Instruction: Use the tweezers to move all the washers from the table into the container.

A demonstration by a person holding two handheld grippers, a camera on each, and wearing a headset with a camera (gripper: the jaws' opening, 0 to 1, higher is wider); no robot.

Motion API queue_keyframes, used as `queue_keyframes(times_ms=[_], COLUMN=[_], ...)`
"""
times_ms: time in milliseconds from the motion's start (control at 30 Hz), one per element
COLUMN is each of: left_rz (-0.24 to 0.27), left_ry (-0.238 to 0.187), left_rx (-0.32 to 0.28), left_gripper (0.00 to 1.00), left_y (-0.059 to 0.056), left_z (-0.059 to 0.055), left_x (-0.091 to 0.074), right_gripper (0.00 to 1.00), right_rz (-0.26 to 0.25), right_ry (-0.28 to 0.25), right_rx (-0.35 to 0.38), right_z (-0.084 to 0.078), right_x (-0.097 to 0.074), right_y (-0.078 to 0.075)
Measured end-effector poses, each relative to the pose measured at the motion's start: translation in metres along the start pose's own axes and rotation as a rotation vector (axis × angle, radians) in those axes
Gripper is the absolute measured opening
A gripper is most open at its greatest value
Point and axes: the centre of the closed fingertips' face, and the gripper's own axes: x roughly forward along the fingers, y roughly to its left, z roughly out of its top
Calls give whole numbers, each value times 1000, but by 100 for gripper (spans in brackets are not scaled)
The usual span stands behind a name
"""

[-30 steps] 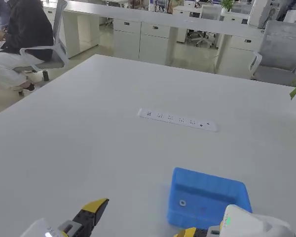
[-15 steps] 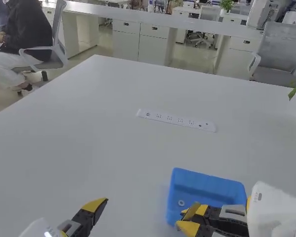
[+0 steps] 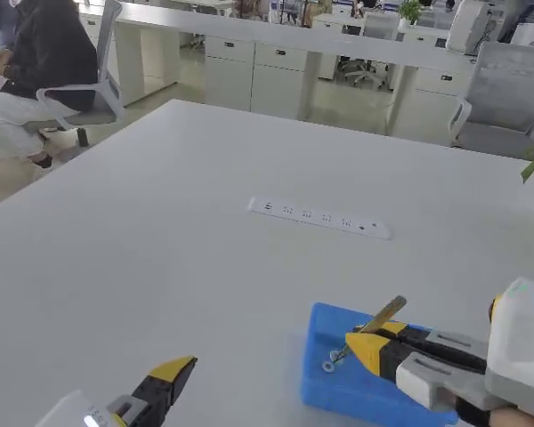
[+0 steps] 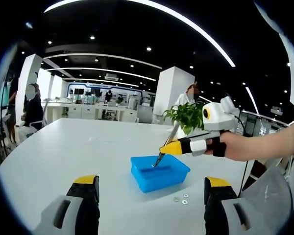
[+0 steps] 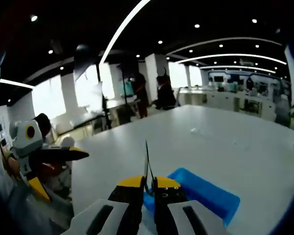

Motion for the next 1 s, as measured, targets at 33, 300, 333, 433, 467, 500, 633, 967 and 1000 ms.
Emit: queue_keyframes(times_ms=[33, 300, 333, 433, 467, 500, 633, 967, 1000], left_rz=[0, -1, 0, 0, 0, 0, -3, -4, -5], left_ry=[0, 4, 4, 6, 7, 7, 11, 17, 18], left_rx=[0, 1, 1, 0, 1, 1, 1, 5, 6], left_gripper=[90, 90, 90, 90, 90, 90, 90, 89, 89], left_y=[0, 0, 0, 0, 0, 0, 0, -1, -1], left_z=[0, -1, -1, -1, -1, -1, -2, -3, -3], left_x=[0, 0, 0, 0, 0, 0, 0, 1, 1], right_gripper=[4, 4, 4, 4, 4, 4, 4, 4, 4], right_rz=[-6, -77, -82, -90, -91, -89, -88, -90, -87], right_ry=[2, 73, 82, 109, 109, 113, 142, 190, 190], right_rx=[8, 100, 116, 123, 114, 114, 103, 113, 115], right_z=[-1, -20, -23, -30, -32, -33, -40, -53, -53], right_x=[1, 10, 12, 17, 19, 20, 26, 33, 34], right_y=[-4, -37, -40, -47, -47, -48, -52, -55, -54])
